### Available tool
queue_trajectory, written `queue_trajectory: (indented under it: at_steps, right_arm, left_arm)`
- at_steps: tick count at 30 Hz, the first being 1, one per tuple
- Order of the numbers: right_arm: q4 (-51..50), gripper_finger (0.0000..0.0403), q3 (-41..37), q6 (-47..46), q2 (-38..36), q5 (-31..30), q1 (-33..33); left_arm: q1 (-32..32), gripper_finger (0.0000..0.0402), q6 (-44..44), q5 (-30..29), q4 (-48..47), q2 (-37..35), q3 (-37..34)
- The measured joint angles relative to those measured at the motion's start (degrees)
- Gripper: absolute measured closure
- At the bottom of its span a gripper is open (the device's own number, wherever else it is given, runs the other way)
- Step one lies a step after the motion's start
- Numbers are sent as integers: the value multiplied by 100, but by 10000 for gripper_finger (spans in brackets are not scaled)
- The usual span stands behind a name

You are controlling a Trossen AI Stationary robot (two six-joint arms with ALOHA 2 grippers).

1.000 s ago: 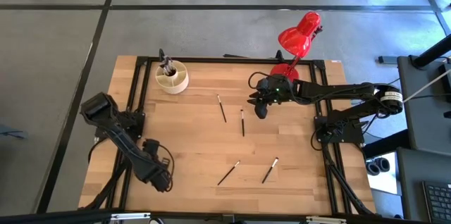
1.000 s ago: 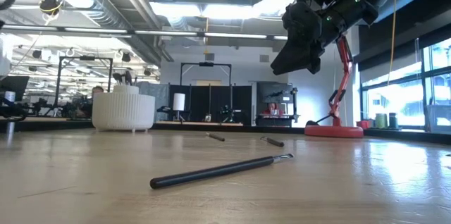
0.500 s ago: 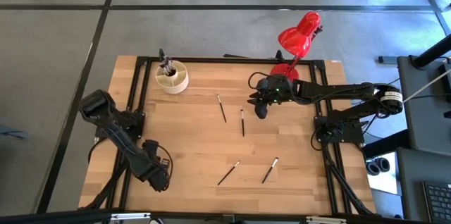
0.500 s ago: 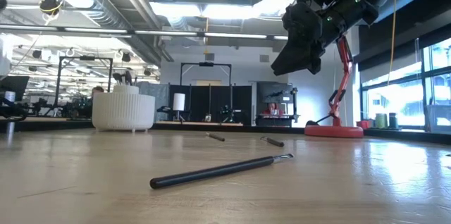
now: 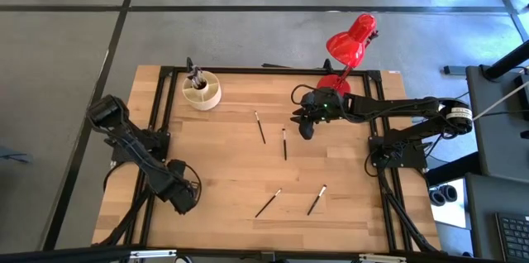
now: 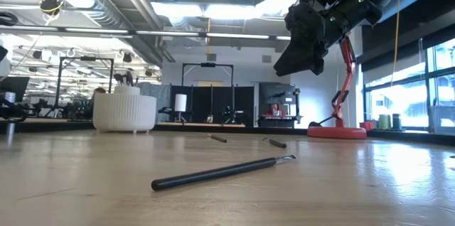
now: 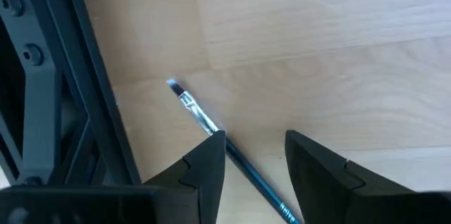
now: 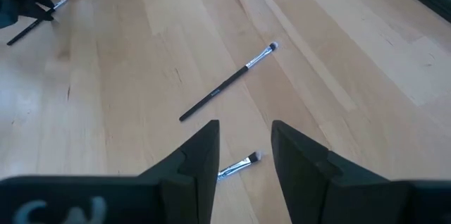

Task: Put items in baskets/containers
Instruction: Put the black eyeshadow brush into the white organizer

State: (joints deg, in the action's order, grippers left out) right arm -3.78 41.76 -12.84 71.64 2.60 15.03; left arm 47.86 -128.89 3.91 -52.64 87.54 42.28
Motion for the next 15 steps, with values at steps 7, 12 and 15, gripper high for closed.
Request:
queue_trajectory:
  at_steps: [7, 12, 15]
  right_arm:
    - [-52, 274, 0, 2, 0, 0, 0]
    - [-48, 274, 0, 3, 0, -1, 0]
    - [-52, 274, 0, 2, 0, 1, 0]
  left_arm:
    - [4, 258, 35, 49, 7, 69, 2]
    - [72, 259, 42, 31, 132, 148, -73]
    - [157, 259, 1, -14, 418, 106, -276]
